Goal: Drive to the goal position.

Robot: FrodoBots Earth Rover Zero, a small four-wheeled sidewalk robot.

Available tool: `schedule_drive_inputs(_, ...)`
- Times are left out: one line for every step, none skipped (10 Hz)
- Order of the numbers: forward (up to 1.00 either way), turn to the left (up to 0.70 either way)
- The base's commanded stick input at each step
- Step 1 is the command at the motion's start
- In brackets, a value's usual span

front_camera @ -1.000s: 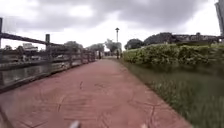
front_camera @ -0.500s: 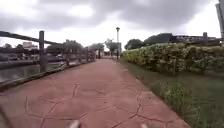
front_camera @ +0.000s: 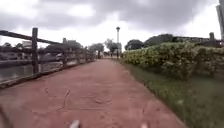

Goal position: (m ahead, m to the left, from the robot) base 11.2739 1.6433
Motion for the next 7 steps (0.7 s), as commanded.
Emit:
schedule_drive_inputs(0.70, 0.00)
schedule_drive_inputs(0.70, 0.00)
schedule_drive_inputs(0.70, 0.02)
schedule_drive_inputs(0.70, 0.02)
schedule_drive_inputs(0.70, 0.02)
schedule_drive_inputs(0.70, 0.02)
schedule_drive_inputs(0.70, 0.02)
